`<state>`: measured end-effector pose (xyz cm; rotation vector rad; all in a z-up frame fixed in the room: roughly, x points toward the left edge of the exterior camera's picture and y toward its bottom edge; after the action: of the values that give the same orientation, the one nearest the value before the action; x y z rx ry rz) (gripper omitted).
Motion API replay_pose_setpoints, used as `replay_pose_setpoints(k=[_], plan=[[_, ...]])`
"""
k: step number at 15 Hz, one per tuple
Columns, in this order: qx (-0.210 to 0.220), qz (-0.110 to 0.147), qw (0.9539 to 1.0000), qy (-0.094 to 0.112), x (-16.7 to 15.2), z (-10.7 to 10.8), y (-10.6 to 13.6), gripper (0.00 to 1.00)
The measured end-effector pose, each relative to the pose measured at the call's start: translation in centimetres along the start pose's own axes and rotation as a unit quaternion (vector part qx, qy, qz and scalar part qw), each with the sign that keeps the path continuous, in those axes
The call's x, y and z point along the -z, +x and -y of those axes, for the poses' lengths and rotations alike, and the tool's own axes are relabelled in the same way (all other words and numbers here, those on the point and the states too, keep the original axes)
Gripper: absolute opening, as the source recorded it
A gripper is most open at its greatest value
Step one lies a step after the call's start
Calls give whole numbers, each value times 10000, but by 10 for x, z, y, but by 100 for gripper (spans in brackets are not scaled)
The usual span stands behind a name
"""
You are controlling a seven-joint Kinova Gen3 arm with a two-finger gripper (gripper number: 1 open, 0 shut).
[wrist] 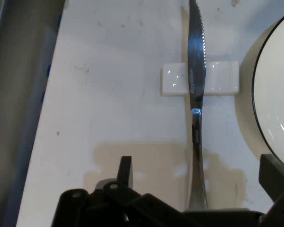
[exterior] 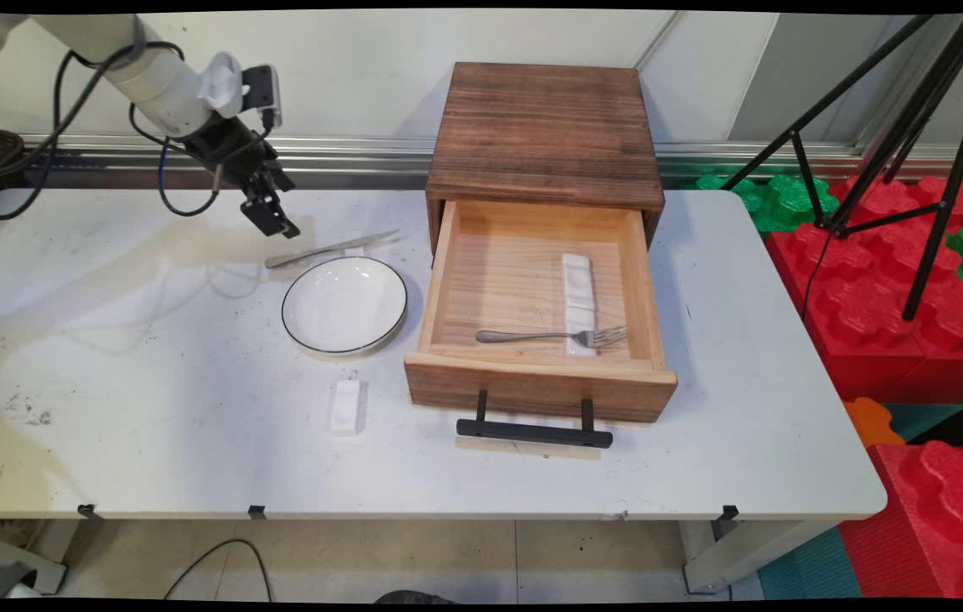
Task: Pick up the knife from the left of the white plate
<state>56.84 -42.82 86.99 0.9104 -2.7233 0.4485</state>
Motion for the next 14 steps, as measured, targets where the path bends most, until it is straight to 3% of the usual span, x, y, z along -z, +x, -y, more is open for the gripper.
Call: replay_pose_setpoints(k=[14], plan=[[-203,165,9991,-336,-61,20,19,100]])
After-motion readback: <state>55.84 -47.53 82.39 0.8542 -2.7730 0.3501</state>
